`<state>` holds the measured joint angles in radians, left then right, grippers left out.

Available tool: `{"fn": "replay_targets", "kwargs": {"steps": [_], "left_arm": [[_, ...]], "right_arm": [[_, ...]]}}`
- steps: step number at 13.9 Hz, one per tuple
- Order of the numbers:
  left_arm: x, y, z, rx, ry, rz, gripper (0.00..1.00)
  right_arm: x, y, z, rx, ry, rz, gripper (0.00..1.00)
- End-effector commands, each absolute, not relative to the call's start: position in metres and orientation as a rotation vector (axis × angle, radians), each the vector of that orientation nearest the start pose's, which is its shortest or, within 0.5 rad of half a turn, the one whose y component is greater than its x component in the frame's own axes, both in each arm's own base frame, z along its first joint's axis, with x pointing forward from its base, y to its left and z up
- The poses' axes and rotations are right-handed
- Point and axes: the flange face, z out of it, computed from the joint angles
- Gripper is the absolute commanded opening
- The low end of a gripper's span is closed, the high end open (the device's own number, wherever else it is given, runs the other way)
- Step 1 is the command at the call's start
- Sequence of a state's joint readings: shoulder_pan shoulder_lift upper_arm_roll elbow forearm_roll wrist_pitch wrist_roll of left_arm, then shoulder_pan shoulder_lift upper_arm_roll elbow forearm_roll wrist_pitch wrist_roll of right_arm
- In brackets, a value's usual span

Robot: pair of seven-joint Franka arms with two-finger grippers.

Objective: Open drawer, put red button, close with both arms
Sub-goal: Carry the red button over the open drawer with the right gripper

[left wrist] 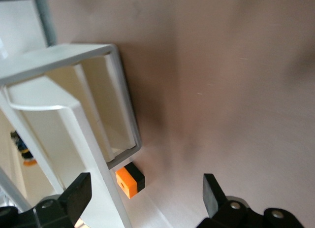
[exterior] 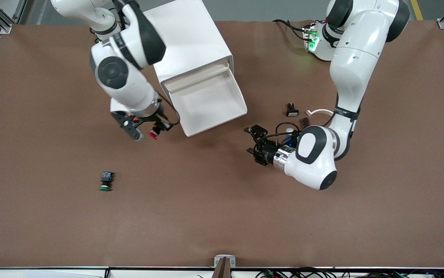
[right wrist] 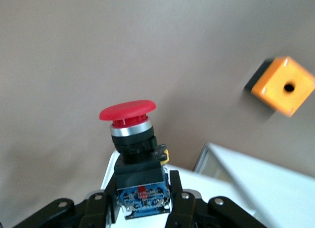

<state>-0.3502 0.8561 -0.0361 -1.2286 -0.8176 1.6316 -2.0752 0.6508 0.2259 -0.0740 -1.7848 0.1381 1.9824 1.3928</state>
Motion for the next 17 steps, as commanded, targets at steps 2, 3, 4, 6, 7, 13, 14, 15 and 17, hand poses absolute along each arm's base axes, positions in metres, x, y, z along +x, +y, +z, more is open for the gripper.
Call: {"fn": "replay_targets", "kwargs": {"steps": [2,3,4,6,7,13,14,15,17], "left_arm": [[0.659,-0.305,0.306,1.778,2.274,-1.215,0.99],[0.661,-0.299,0.323,1.834,2.230,-1.149,0.99],[0.659,-0.300,0.338,1.933,2.175,-1.061,0.99],[0.651,-0.309,0.358,2.133,2.076,-0.886,0.99],[0.651,-0.307,0.360,2.173,2.071,-0.840,0.99],[0.640,-0.324,0.381,2.446,1.904,-0.559,0.99],[0.640,-0.322,0.381,2.493,1.839,-0.546,0.99],[0.640,-0.322,0.379,2.541,1.758,-0.543,0.99],[0.640,-0.323,0.378,2.620,1.598,-0.535,0.99]], "right_arm": [[0.474,0.391,0.411,-2.664,1.512,0.140,0.00],[0.463,0.404,0.408,-2.646,1.539,0.140,0.00],[0.455,0.416,0.402,-2.626,1.586,0.144,0.00],[0.439,0.441,0.388,-2.584,1.653,0.140,0.00],[0.434,0.451,0.379,-2.557,1.688,0.134,0.00],[0.418,0.481,0.342,-2.517,1.738,0.119,0.00],[0.417,0.482,0.342,-2.517,1.741,0.120,0.00],[0.418,0.481,0.342,-2.520,1.741,0.121,0.13],[0.419,0.482,0.346,-2.528,1.721,0.120,0.97]]}}
